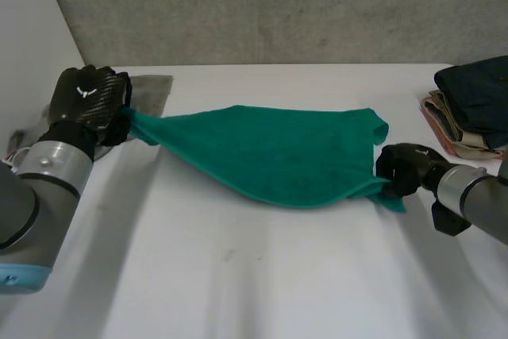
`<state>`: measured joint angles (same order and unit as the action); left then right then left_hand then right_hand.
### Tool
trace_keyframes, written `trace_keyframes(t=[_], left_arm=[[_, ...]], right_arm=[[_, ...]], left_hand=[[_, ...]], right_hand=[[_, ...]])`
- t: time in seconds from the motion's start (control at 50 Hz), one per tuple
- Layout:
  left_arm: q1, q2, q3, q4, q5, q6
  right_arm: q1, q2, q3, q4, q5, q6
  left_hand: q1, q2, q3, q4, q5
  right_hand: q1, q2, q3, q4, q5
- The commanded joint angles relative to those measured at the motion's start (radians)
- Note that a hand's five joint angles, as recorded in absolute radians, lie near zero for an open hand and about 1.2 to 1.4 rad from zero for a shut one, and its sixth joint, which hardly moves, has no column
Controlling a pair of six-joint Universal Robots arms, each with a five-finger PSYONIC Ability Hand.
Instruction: Fold the laundry.
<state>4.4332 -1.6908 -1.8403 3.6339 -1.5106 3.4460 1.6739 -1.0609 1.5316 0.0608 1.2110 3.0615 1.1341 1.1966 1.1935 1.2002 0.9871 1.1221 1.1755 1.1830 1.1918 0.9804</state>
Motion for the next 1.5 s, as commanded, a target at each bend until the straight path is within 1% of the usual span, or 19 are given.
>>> trace_keyframes(t=[0.02,0.1,0.12,0.2,0.3,0.38,0.44,0.56,0.58,0.7,0.78,0.8,0.88,0.92,1.1,1.18,1.32,1.44,1.5], left_arm=[[0.005,0.149,-0.047,-0.162,0.0,0.01],[0.017,0.288,-0.051,-0.332,0.001,0.027],[0.023,0.343,-0.041,-0.4,0.004,0.039],[0.043,0.44,0.001,-0.506,0.03,0.093],[0.061,0.401,0.036,-0.529,0.079,0.145],[0.063,0.249,0.05,-0.532,0.076,0.157],[0.063,0.101,0.093,-0.531,0.072,0.16],[0.054,-0.174,0.31,-0.534,0.03,0.214],[0.043,-0.247,0.413,-0.535,0.001,0.232],[-0.029,-0.374,0.801,-0.491,-0.068,0.243],[-0.031,-0.382,0.975,-0.298,-0.069,0.2],[-0.029,-0.377,0.984,-0.187,-0.074,0.168],[-0.025,-0.377,0.957,0.044,-0.079,0.081],[-0.021,-0.379,0.943,0.055,-0.085,0.065],[0.023,-0.397,0.796,-0.052,-0.082,0.059],[0.02,-0.4,0.666,-0.06,-0.076,0.065],[0.002,-0.426,0.408,-0.083,-0.076,0.094],[0.012,-0.308,0.124,-0.187,-0.077,0.217],[0.015,-0.19,-0.047,-0.272,-0.086,0.33]], right_arm=[[-0.039,-0.287,0.03,0.077,-0.015,-0.186],[-0.128,-0.47,0.035,0.285,-0.01,-0.499],[-0.15,-0.525,0.032,0.38,-0.004,-0.636],[-0.168,-0.62,-0.004,0.517,0.008,-0.838],[-0.164,-0.597,-0.041,0.518,0.028,-0.826],[-0.097,-0.444,-0.074,0.513,0.047,-0.833],[-0.005,-0.274,-0.16,0.507,0.125,-0.826],[0.049,-0.045,-0.387,0.466,0.289,-0.823],[0.058,-0.006,-0.46,0.432,0.309,-0.819],[0.105,0.088,-0.803,0.22,0.326,-0.716],[0.11,0.09,-0.927,-0.023,0.321,-0.615],[0.112,0.082,-0.921,-0.132,0.321,-0.586],[0.113,0.05,-0.871,-0.29,0.329,-0.56],[0.11,0.036,-0.84,-0.294,0.323,-0.56],[0.112,0.044,-0.691,-0.256,0.311,-0.558],[0.113,0.088,-0.622,-0.208,0.269,-0.56],[0.112,0.168,-0.483,-0.033,0.242,-0.57],[0.098,0.131,-0.262,0.115,0.231,-0.658],[0.098,0.002,-0.097,0.193,0.251,-0.755]], left_hand=[[0.262,0.2,0.203,0.196,0.235],[0.262,0.2,0.203,0.196,0.235],[0.262,0.2,0.203,0.196,0.235],[0.262,0.2,0.203,0.196,0.235],[0.262,0.2,0.203,0.196,0.235],[0.262,0.2,0.203,0.196,0.235],[0.262,0.2,0.203,0.196,0.235],[0.262,0.2,0.203,0.196,0.235],[0.262,0.2,0.203,0.196,0.235],[0.262,0.2,0.203,0.196,0.235],[0.262,0.2,0.203,0.196,0.235],[0.262,0.2,0.203,0.196,0.235],[0.262,0.2,0.203,0.196,0.235],[0.262,0.2,0.203,0.196,0.235],[0.262,0.2,0.203,0.196,0.235],[0.262,0.2,0.203,0.196,0.235],[0.262,0.2,0.203,0.196,0.235],[0.262,0.2,0.203,0.196,0.235],[0.262,0.2,0.203,0.196,0.235]], right_hand=[[0.274,0.221,0.213,0.204,0.241],[0.274,0.221,0.213,0.204,0.241],[0.274,0.221,0.213,0.204,0.241],[0.274,0.221,0.213,0.204,0.241],[0.274,0.221,0.213,0.204,0.241],[0.274,0.221,0.213,0.204,0.241],[0.274,0.221,0.213,0.204,0.241],[0.274,0.221,0.213,0.204,0.241],[0.274,0.221,0.213,0.204,0.241],[0.274,0.221,0.213,0.204,0.241],[0.274,0.221,0.213,0.204,0.241],[0.274,0.221,0.213,0.204,0.241],[0.274,0.221,0.213,0.204,0.241],[0.274,0.221,0.213,0.204,0.241],[0.274,0.221,0.213,0.204,0.241],[0.274,0.221,0.213,0.204,0.241],[0.274,0.221,0.213,0.204,0.241],[0.274,0.221,0.213,0.204,0.241],[0.274,0.221,0.213,0.204,0.241]])
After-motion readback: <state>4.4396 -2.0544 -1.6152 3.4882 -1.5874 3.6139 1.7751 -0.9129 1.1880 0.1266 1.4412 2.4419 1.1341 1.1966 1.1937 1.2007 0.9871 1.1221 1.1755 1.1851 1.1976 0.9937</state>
